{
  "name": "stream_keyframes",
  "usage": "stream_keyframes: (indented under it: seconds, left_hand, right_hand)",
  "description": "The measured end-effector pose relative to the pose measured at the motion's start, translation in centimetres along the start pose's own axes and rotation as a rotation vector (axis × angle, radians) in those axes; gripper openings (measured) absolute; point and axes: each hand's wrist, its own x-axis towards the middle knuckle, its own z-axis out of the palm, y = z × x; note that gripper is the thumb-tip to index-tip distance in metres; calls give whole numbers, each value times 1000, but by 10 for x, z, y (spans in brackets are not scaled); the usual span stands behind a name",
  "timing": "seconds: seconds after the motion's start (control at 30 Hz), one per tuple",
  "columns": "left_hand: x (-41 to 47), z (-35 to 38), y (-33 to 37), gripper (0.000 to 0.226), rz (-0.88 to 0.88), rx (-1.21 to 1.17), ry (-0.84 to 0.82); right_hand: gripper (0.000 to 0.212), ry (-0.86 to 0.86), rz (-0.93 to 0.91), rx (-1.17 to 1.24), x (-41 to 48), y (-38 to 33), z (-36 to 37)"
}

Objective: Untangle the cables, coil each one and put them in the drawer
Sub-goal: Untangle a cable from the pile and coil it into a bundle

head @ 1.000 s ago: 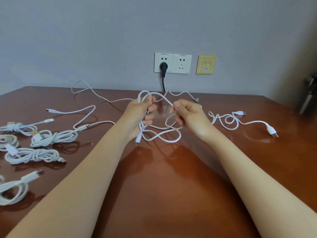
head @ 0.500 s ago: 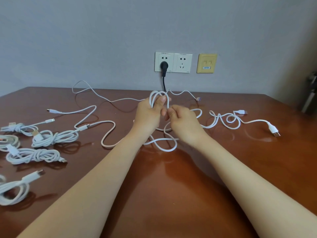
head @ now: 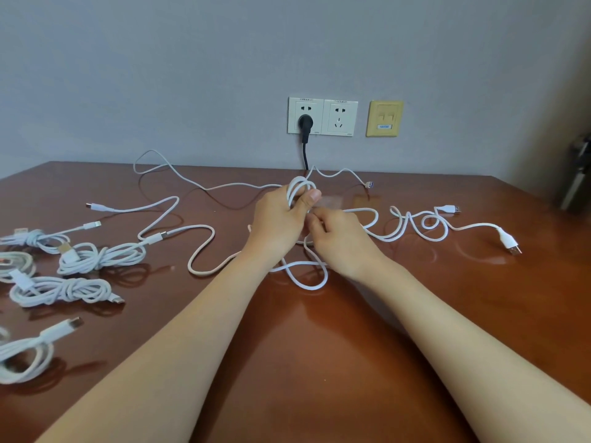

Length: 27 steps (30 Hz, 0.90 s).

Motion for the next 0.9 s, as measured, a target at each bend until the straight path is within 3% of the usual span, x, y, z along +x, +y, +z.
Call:
stream_keyframes:
  seconds: [0.27,0.33,0.43,0.57,0.77,0.9]
  left_hand:
    - [1,3,3,27,-170,-157,61]
    - [3,2,6,29,-284,-416,62]
    - [8,-4,13,27,-450,-838,164]
    - [11,-6,13,27,-594,-1094,224]
    - [20,-15,3,30,-634,-1201,230]
    - [22,-18,0,31,-632,-1211,210]
  right_hand:
    - [29,55,-39,-4,0,-3,6]
    - [32,69,8,66,1,-5,5]
    - [39,69,163,360,3,-12,-2]
    - [33,41,212,430,5,-15,-3]
    - [21,-1,238,490,7,-17,-5]
    - [21,20,190,350,6,-20,-5]
